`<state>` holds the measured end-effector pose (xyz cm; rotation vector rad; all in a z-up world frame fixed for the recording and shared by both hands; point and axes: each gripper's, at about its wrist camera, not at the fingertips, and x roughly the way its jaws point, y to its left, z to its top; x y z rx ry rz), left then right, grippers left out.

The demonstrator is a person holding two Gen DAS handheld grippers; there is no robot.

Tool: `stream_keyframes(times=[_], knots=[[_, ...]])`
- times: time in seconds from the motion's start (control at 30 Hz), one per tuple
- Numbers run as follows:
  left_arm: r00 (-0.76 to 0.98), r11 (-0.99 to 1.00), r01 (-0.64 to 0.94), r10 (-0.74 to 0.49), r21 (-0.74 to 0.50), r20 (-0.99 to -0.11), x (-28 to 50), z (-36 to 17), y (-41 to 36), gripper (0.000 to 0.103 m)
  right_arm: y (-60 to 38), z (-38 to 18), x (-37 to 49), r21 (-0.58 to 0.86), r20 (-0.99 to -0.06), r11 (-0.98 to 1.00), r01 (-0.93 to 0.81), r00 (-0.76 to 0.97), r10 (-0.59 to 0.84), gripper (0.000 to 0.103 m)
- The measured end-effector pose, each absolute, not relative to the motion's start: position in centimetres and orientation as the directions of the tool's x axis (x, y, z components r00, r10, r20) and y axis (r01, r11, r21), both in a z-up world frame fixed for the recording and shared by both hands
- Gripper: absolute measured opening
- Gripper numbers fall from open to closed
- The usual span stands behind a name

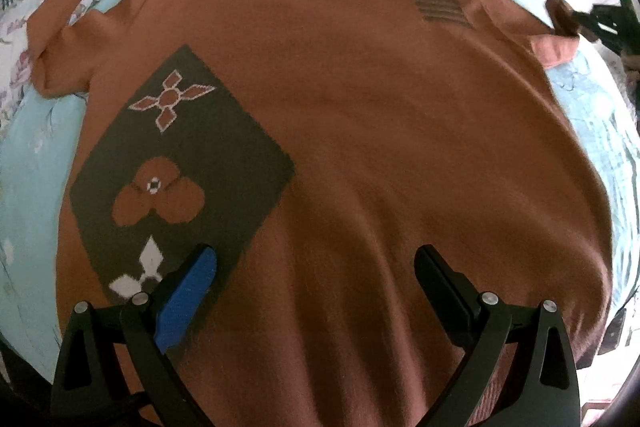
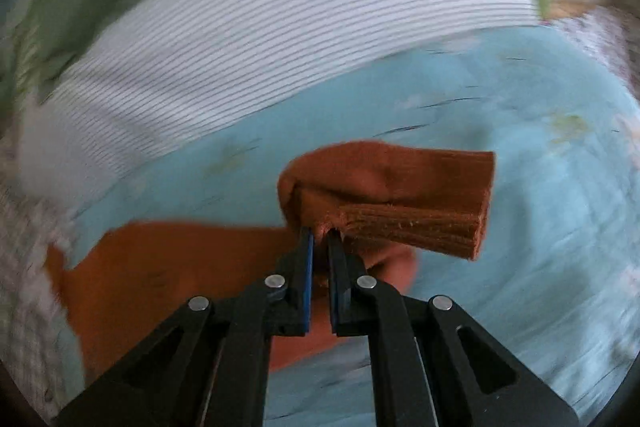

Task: Fold small clothes

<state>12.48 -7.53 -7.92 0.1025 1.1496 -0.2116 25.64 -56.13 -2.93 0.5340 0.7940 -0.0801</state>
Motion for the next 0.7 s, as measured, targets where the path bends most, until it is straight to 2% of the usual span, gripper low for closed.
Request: stream_keyframes(times=[0.23, 0.43, 0.63, 0.7], knots=[[0.416, 0.980, 0.183, -0.146, -0.074, -0.898, 11.2, -7.0, -4.6, 0.100, -41.4, -1.5, 29.0, 0.592, -0.587, 0.806, -0.018, 0.676, 0.446, 0.007], [0.427, 0.983, 0.116, -0.180, -0.143, -0.886, 11.1, -6.7, -1.1, 0.100, -28.5, -3.7, 32.8, 0.697, -0.528, 0.704, -0.138, 0.565, 0.634, 0.007], [0.435, 0.972, 0.071, -0.231, -0.222, -0.870, 11.7, -6.7, 1.5, 0.100, -20.3, -6.4, 34.0, 0.763, -0.470, 0.623, -0.176, 0.510, 0.720, 0.007], [0.439, 0.968, 0.059, -0.244, -0.243, -0.865, 11.9, -6.6, 2.3, 0.100, -18.2, -7.4, 34.2, 0.765, -0.479, 0.617, -0.184, 0.478, 0.736, 0.007]])
